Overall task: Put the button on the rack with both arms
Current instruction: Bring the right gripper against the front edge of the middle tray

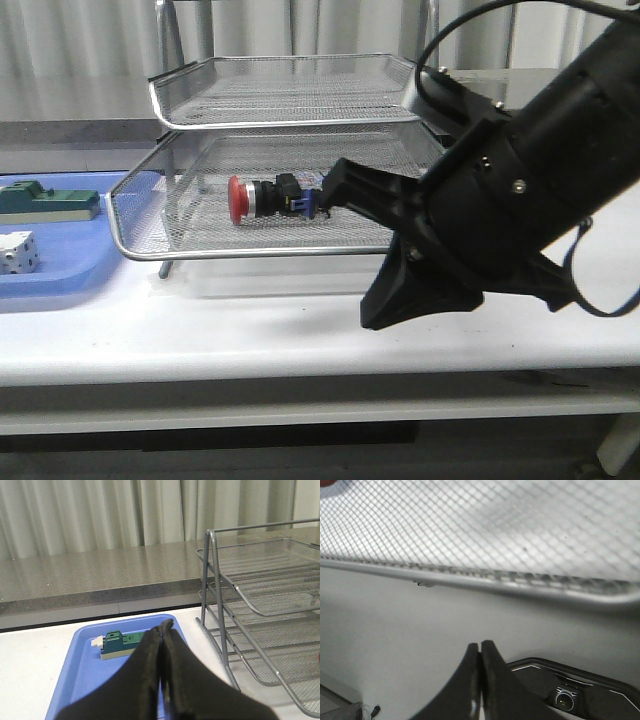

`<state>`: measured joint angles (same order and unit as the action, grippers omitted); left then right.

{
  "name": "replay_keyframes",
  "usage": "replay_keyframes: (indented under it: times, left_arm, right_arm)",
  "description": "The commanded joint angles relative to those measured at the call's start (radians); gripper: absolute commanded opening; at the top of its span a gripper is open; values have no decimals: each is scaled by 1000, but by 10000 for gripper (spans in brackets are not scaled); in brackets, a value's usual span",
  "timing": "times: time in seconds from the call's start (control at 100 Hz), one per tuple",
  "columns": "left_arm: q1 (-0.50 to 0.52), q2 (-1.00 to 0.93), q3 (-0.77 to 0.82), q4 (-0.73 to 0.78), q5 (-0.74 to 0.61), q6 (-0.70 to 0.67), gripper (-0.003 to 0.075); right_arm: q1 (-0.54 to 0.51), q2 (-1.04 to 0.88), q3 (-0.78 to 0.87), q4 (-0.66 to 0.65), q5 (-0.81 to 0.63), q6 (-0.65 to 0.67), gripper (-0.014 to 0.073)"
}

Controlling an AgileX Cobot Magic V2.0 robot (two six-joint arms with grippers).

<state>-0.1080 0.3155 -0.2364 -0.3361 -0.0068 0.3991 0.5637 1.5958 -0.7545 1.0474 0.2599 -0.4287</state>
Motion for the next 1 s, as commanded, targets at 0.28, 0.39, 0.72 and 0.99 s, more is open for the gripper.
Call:
replay_keyframes:
  times: [0.28, 0.39, 0.72, 0.99]
  left_arm:
    - [-1, 6, -28, -10, -78, -11, -21]
    - [-1, 6, -28, -10, -78, -11, -21]
    - [-1, 6, -28, -10, -78, -11, -21]
    - [-1, 6, -28, -10, -78, -11, -21]
  right_arm:
    - [4, 121, -189, -1, -23, -34, -69]
    - [4, 155, -238, -1, -37, -64, -69]
    - [2, 230, -355, -73, -107, -68, -69]
    - [-10, 259, -436, -88, -134, -68, -69]
